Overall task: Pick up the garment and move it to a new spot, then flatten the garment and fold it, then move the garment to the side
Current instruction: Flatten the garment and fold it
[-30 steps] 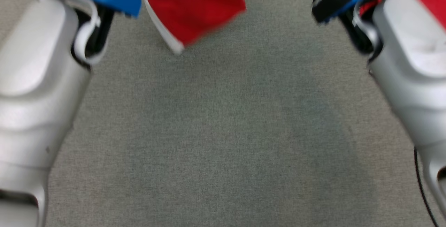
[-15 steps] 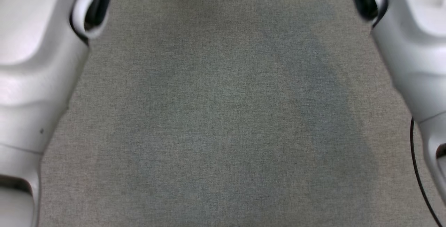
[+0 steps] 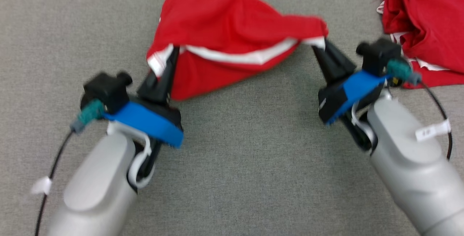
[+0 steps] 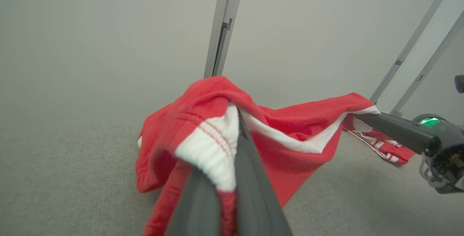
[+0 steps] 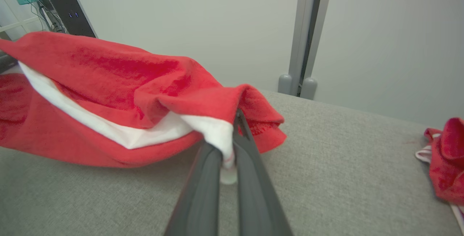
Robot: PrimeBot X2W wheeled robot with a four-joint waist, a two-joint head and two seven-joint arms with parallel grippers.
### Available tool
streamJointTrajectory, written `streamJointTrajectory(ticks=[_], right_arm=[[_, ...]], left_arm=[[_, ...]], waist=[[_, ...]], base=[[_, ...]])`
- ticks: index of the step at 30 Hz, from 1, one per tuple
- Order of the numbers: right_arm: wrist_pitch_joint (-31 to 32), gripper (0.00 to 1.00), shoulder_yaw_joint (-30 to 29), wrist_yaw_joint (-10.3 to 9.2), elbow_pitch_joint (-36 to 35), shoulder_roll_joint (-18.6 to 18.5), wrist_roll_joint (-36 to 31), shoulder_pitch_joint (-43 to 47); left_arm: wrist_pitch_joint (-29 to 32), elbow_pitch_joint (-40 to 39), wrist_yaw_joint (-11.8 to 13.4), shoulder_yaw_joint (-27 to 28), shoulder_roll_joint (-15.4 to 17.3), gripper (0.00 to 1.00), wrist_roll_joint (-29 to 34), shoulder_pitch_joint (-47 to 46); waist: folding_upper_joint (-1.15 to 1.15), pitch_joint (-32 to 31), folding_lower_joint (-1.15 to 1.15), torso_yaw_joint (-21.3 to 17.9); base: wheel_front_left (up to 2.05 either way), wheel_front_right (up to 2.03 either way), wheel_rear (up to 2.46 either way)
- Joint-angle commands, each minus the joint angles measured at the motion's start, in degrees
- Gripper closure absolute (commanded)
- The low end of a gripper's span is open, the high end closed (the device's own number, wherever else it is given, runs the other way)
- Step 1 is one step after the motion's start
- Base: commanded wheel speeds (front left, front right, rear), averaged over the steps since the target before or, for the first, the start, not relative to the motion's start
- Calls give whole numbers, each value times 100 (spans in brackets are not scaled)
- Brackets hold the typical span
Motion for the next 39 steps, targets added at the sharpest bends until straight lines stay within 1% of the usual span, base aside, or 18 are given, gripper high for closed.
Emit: streamJointTrajectory(ticks=[1,7,8,10,17,21,22,24,28,32,37,38,39], right_arm=[[-26,100,-62,1,-206,-65,20,461],[-23,100,-227,1,-790,-250,36,1798],[-23,100,-227,1,-790,-250,36,1798],[-23,100,-300,2,-974,-305,56,2211],[-22,100,-614,1,-1605,-444,-24,3446],[-10,100,-833,1,-1916,-397,-26,4038],[80,100,-1018,1,-2129,-335,-104,4427],[175,100,-1126,1,-2252,-284,-181,4561],[294,100,-1259,1,-2443,-248,-280,4555],[398,100,-1315,1,-2622,-352,-331,4170],[584,100,-1299,1,-2646,-441,-366,3315],[632,100,-1263,1,-2605,-449,-376,3058],[747,100,-1179,1,-2435,-418,-315,2513]], left_arm=[[-24,-148,-8,24,-37,100,67,422],[-25,-464,-8,-173,-14,100,221,1633],[-25,-464,-8,-173,-14,100,221,1633],[-25,-539,-8,-251,33,100,253,1981],[-25,-885,-8,-140,32,100,357,2919],[-25,-1017,-8,-166,-19,100,438,3257],[-25,-1063,-8,-143,-109,100,473,3437],[-25,-1053,-8,-166,-139,100,497,3488],[-25,-1102,-8,-225,-162,100,524,3380],[-25,-1170,-8,-307,-52,100,523,3029],[-25,-1288,-8,-362,173,100,220,2145],[-25,-1266,-8,-379,231,100,102,1900],[-5,-1207,-8,-432,388,100,-87,1318]], waist=[[0,-163,1,-45],[0,-589,1,-6],[0,-589,1,-6],[0,-714,1,18],[0,-1025,1,30],[0,-1148,1,70],[0,-1237,1,91],[0,-1299,1,96],[0,-1383,1,103],[0,-1394,1,99],[0,-1364,1,71],[0,-1336,1,60],[0,-1263,1,26]], base=[[0,0,0],[0,0,0],[0,0,0],[0,0,0],[0,0,0],[0,0,0],[0,0,0],[0,0,0],[0,0,0],[0,0,0],[0,0,0],[0,0,0],[0,0,0]])
